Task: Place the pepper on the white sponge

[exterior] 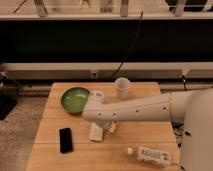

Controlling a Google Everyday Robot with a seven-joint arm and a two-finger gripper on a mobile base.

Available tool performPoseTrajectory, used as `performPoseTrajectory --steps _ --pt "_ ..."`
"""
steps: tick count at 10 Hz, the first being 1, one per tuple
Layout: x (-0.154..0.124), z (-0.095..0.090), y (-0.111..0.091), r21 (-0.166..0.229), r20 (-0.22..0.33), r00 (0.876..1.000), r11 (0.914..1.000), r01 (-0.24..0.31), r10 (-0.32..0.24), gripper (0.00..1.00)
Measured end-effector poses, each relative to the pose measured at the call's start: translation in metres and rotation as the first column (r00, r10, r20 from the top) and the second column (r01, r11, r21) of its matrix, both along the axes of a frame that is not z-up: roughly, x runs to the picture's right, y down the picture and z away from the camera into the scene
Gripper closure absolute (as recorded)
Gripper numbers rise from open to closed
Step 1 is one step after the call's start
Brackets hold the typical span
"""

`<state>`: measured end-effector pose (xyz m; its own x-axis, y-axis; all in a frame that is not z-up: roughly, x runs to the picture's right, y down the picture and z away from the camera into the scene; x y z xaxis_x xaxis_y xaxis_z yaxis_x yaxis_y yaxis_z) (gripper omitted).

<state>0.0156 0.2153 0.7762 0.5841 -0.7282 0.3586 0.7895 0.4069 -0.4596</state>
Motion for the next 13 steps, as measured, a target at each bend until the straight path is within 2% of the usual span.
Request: performPoseTrajectory --steps 4,8,13 --pt "-0.018 -0.010 0.001 -0.020 0.082 0.997 0.9998 0.000 0.001 0.98" --pt "-0.044 -0.018 0.005 -0.048 0.175 0.985 0.9987 0.017 -0.008 0.98" --pt "-0.061 -0.013 0.017 -0.092 0.230 0.973 0.9941 0.057 -0.035 0.98"
